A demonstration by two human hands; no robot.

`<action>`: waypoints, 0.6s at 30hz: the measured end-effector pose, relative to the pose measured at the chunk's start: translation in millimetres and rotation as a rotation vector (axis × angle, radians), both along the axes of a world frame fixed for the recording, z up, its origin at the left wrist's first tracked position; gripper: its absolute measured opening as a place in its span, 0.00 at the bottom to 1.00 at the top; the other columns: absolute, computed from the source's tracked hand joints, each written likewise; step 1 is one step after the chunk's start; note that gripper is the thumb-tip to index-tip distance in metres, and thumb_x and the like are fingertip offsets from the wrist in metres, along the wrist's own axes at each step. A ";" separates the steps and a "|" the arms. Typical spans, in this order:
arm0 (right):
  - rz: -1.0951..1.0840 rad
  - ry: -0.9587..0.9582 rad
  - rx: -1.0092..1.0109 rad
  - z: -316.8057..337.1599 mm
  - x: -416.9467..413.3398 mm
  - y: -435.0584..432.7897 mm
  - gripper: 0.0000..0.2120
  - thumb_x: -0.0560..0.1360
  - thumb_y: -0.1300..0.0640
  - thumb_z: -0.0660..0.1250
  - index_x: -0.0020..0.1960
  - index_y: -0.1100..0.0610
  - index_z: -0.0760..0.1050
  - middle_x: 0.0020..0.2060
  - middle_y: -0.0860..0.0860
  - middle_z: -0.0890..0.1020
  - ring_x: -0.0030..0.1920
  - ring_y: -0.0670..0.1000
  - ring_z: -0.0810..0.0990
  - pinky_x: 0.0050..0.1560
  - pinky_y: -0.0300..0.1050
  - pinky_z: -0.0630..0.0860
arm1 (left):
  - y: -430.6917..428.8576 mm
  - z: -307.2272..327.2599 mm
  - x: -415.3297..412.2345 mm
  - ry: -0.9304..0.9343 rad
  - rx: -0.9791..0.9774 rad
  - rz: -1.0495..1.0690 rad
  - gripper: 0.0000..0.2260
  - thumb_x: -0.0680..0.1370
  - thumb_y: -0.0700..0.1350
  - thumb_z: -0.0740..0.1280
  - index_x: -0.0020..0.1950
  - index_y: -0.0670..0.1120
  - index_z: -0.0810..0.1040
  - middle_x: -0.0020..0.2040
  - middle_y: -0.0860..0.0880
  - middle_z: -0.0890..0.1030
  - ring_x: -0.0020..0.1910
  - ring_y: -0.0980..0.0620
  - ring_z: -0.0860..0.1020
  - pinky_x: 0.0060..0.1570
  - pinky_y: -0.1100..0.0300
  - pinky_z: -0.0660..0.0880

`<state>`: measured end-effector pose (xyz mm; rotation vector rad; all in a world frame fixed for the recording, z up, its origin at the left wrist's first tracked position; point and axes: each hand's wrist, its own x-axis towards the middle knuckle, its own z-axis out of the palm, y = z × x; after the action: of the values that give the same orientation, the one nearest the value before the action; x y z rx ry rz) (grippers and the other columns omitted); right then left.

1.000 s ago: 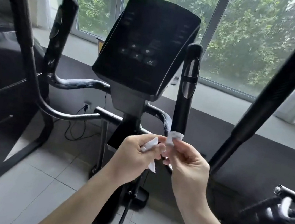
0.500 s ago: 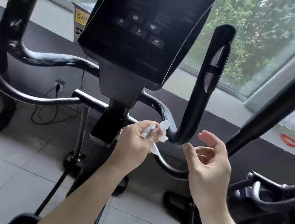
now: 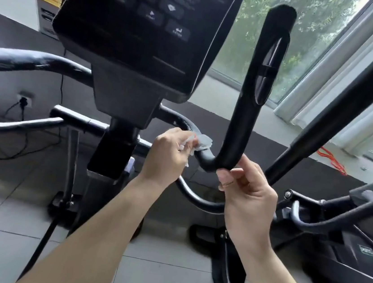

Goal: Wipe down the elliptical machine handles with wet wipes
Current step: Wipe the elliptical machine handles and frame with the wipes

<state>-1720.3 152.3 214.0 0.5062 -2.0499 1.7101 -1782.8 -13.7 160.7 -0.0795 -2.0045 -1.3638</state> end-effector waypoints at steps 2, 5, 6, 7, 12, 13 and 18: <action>-0.007 0.004 -0.006 -0.4 1.2 -1.0 0.19 0.73 0.60 0.74 0.64 0.53 0.82 0.48 0.56 0.83 0.39 0.50 0.78 0.44 0.38 0.78 | -3.8 0.8 2.6 0.040 0.002 -0.089 0.14 0.84 0.46 0.67 0.40 0.42 0.80 0.38 0.48 0.79 0.42 0.49 0.78 0.44 0.50 0.76; -0.007 0.012 0.007 -1.5 1.1 -1.5 0.19 0.74 0.62 0.74 0.64 0.52 0.82 0.48 0.58 0.83 0.40 0.48 0.79 0.43 0.39 0.80 | -0.3 4.2 28.7 0.118 0.072 -0.300 0.10 0.83 0.41 0.68 0.43 0.41 0.83 0.39 0.58 0.79 0.43 0.55 0.79 0.44 0.61 0.74; -0.011 0.016 0.009 -1.8 1.1 -1.7 0.19 0.74 0.63 0.74 0.64 0.51 0.82 0.48 0.58 0.83 0.40 0.47 0.80 0.43 0.38 0.80 | 2.1 3.4 36.0 0.132 0.113 -0.329 0.09 0.82 0.39 0.69 0.44 0.41 0.84 0.38 0.60 0.78 0.41 0.57 0.78 0.43 0.63 0.72; -0.016 0.021 0.006 -2.1 1.1 -1.9 0.18 0.74 0.62 0.74 0.63 0.51 0.83 0.48 0.58 0.84 0.40 0.47 0.80 0.43 0.38 0.80 | 5.0 1.6 40.7 0.135 0.153 -0.338 0.07 0.82 0.39 0.69 0.45 0.41 0.85 0.37 0.61 0.77 0.39 0.57 0.77 0.42 0.64 0.71; -0.031 0.021 -0.012 -4.0 0.0 -4.1 0.20 0.75 0.66 0.73 0.63 0.49 0.83 0.48 0.60 0.83 0.40 0.50 0.79 0.43 0.38 0.79 | 16.0 -1.7 29.1 0.112 0.259 -0.229 0.08 0.82 0.42 0.70 0.46 0.44 0.86 0.39 0.58 0.82 0.42 0.54 0.81 0.45 0.56 0.76; -0.038 0.017 -0.008 -4.3 -0.6 -4.3 0.20 0.76 0.66 0.73 0.63 0.49 0.83 0.47 0.61 0.83 0.40 0.51 0.79 0.43 0.38 0.79 | 15.0 -3.9 21.1 0.095 0.256 -0.172 0.07 0.83 0.43 0.69 0.47 0.45 0.86 0.41 0.57 0.83 0.44 0.54 0.82 0.48 0.55 0.78; -0.064 0.011 0.004 -4.7 0.1 -4.4 0.19 0.76 0.67 0.73 0.65 0.54 0.83 0.46 0.64 0.82 0.40 0.54 0.78 0.42 0.38 0.79 | 2.5 -10.6 -9.1 -0.038 0.312 -0.058 0.08 0.84 0.49 0.66 0.46 0.54 0.82 0.34 0.57 0.81 0.37 0.51 0.83 0.43 0.52 0.80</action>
<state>-1720.2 147.9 209.2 0.4458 -2.0398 1.6631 -1791.9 -11.2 150.1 0.0305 -1.8078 -1.7100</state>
